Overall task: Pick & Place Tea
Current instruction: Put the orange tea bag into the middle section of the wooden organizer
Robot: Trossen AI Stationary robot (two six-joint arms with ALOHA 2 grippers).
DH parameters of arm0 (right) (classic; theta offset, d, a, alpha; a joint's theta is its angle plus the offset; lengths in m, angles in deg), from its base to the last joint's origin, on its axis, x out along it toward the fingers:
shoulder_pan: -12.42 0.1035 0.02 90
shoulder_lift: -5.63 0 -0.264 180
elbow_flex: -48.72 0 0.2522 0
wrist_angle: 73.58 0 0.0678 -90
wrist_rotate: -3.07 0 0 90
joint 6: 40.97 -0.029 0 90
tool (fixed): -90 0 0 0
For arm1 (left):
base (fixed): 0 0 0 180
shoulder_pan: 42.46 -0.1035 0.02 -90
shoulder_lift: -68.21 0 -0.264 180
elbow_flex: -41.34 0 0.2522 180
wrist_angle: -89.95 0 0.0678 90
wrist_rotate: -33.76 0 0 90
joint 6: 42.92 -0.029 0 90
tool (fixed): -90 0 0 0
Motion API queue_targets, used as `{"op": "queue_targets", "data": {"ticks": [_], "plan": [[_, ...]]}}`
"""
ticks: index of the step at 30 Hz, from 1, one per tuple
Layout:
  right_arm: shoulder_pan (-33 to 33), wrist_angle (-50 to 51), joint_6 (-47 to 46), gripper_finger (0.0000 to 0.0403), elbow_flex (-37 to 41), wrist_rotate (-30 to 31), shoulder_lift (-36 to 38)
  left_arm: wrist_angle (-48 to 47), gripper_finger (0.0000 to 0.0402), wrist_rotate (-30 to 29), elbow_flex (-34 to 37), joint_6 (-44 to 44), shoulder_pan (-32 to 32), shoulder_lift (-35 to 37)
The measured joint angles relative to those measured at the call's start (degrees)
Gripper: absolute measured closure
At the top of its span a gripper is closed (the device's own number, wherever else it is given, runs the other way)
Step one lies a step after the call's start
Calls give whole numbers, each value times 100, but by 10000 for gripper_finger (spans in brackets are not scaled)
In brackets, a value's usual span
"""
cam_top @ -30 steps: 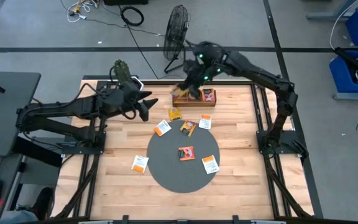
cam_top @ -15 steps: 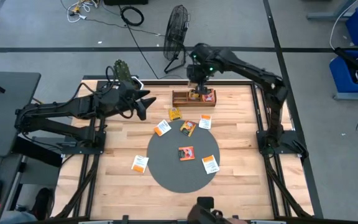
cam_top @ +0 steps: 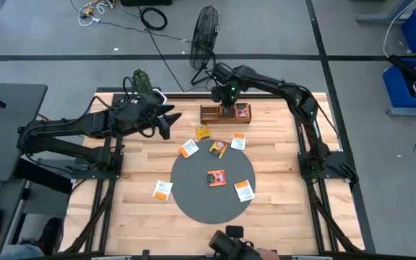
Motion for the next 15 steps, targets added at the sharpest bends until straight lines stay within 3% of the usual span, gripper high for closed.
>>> {"op": "queue_targets", "data": {"ticks": [15], "plan": [[-13,-450,-294,401,372,-50,-86,-24,168,0,0,0,0,-2]]}}
